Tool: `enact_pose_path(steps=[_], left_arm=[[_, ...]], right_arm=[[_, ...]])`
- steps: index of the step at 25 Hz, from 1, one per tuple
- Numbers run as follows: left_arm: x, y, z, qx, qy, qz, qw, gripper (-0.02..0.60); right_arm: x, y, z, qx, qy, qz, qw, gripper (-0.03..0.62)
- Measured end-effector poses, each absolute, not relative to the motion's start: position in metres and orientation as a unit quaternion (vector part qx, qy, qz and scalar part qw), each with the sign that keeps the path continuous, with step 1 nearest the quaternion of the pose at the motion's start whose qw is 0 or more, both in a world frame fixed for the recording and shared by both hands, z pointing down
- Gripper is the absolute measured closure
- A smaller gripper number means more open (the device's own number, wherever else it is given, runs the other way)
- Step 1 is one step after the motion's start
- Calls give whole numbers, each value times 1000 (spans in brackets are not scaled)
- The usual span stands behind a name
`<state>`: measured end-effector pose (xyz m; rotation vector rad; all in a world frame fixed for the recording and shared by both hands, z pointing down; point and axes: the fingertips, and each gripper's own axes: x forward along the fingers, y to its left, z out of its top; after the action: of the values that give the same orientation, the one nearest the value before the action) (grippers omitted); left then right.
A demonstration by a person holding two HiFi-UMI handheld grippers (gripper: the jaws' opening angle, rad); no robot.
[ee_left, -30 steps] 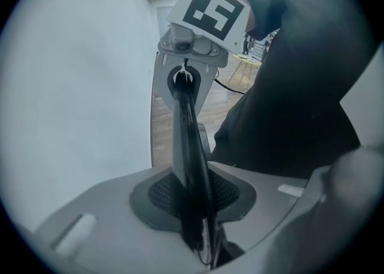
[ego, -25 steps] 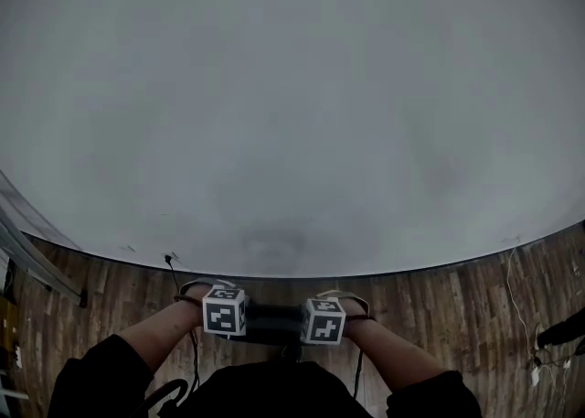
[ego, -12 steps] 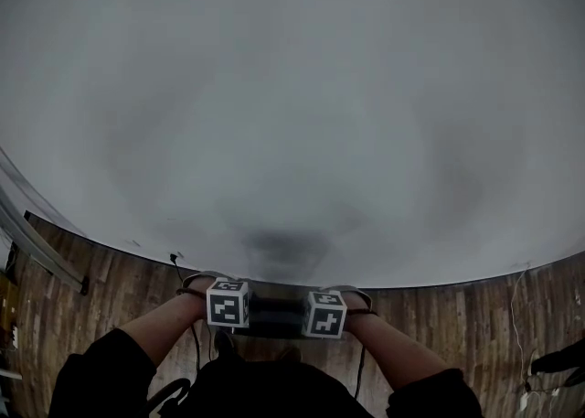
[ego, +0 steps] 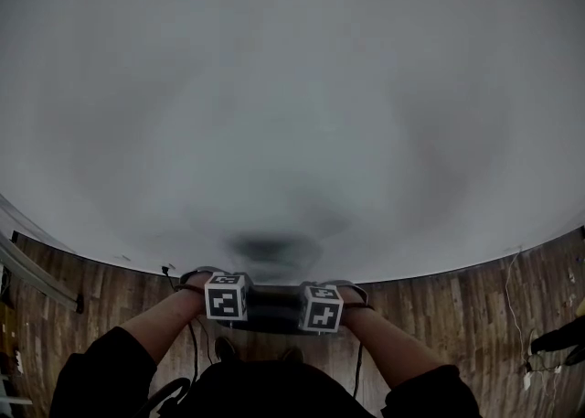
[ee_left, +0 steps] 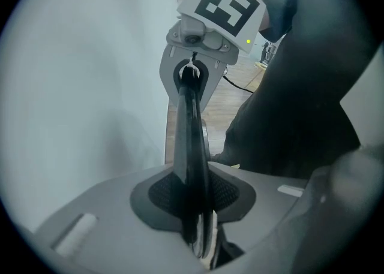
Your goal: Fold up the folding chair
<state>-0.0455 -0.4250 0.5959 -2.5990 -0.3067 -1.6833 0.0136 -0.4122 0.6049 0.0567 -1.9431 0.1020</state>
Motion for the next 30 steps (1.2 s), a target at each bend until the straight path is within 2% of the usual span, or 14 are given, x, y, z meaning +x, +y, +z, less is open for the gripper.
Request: enact_pose_path(steps=[19,25,30], left_arm=[[-41,-446,595,-833,-87,-547,8,485],[-39,-480,594,-852,-15,-522,33,425],[-41,-492,589,-860,19,-509,31,407]], right_arm=[[18,-435,604,14,-824,34,566,536],[23,-467,610,96,-815,2,571,480],[31,-479,606,140,-813,-16,565,448]])
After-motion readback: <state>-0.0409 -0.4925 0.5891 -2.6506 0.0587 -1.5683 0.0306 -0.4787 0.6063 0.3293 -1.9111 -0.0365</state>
